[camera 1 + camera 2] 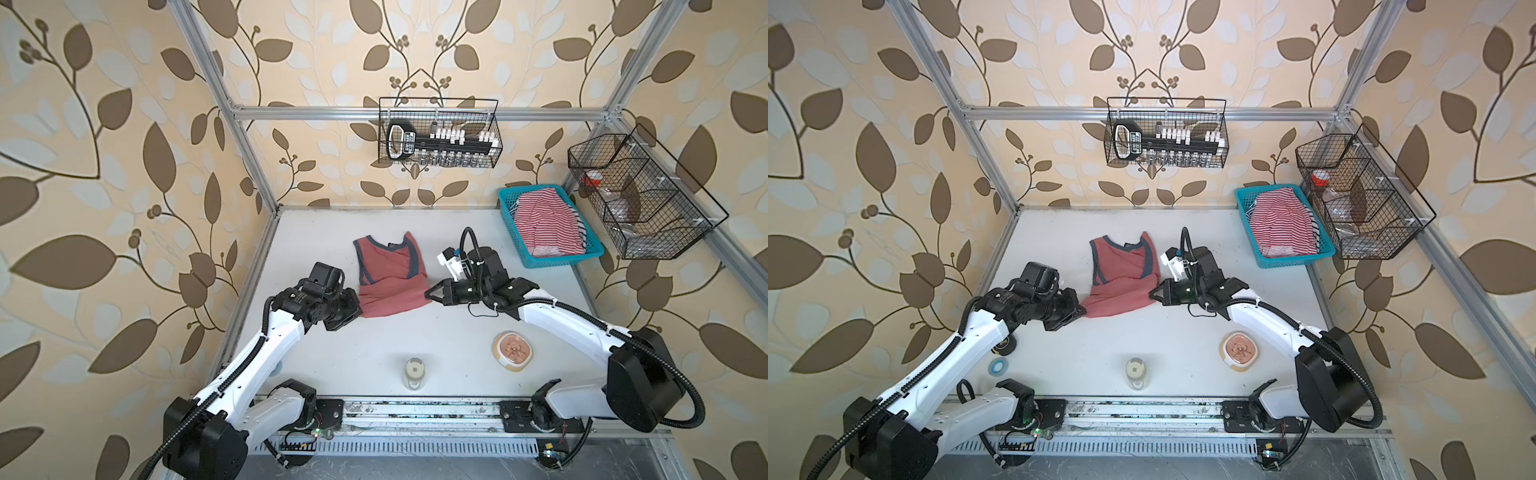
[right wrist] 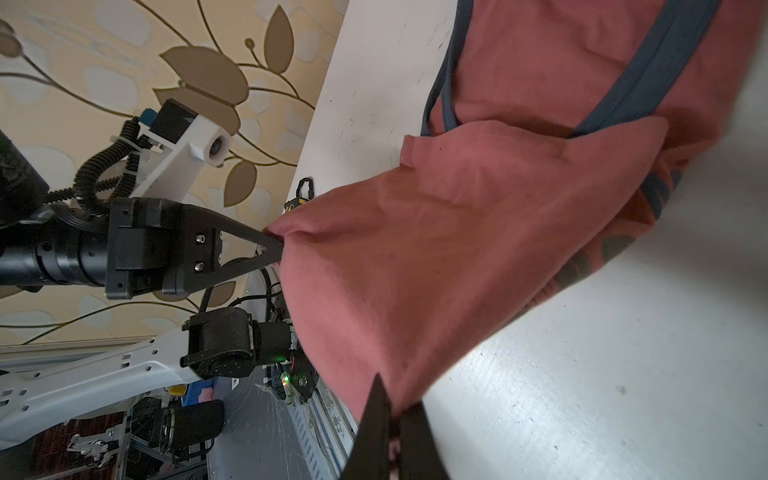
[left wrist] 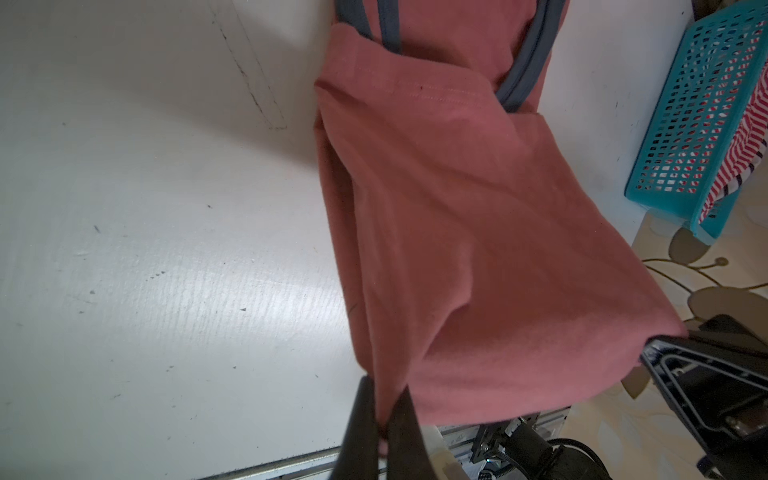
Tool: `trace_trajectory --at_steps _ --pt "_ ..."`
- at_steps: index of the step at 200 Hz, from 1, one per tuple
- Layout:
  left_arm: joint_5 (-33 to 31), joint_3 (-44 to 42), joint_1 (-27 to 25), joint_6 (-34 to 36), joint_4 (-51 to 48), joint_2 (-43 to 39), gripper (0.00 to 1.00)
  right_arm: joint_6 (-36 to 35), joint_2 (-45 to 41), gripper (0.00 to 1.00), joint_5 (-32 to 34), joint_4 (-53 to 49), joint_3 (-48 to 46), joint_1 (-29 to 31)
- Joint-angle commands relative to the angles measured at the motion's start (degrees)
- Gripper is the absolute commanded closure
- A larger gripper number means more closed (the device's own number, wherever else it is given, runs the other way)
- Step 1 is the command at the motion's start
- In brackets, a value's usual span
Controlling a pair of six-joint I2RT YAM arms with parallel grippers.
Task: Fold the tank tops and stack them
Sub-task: 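Fold the grasped edge with both grippers toward the grey neckline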
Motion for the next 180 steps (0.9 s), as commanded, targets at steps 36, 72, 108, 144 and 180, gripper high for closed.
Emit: trace_trajectory --at_steps 36,72,108,144,180 --pt "-6.88 12.4 0.5 4.88 -3.78 9.19 1.0 -2.1 7.77 1.0 -0.53 -4.18 9.42 -1.61" --pt "-5.36 20.89 2.65 8.32 -3.51 17.98 1.0 -1.39 11.93 1.0 -1.22 -4.0 14.41 -3.8" --pt "-4.21 27.23 4.75 10.45 -3.52 25.6 1.0 -0.17 16.75 1.0 -3.31 -2.71 19.97 -6.34" --pt "-1.98 32.49 7.84 11.83 -2.32 32.91 1.0 1.72 26.28 1.0 -7.3 -1.97 27.73 -9.08" --pt "-0.04 38.4 9.16 12.93 -1.61 41.69 1.0 3.55 35.24 1.0 -9.3 -1.42 36.54 -10.7"
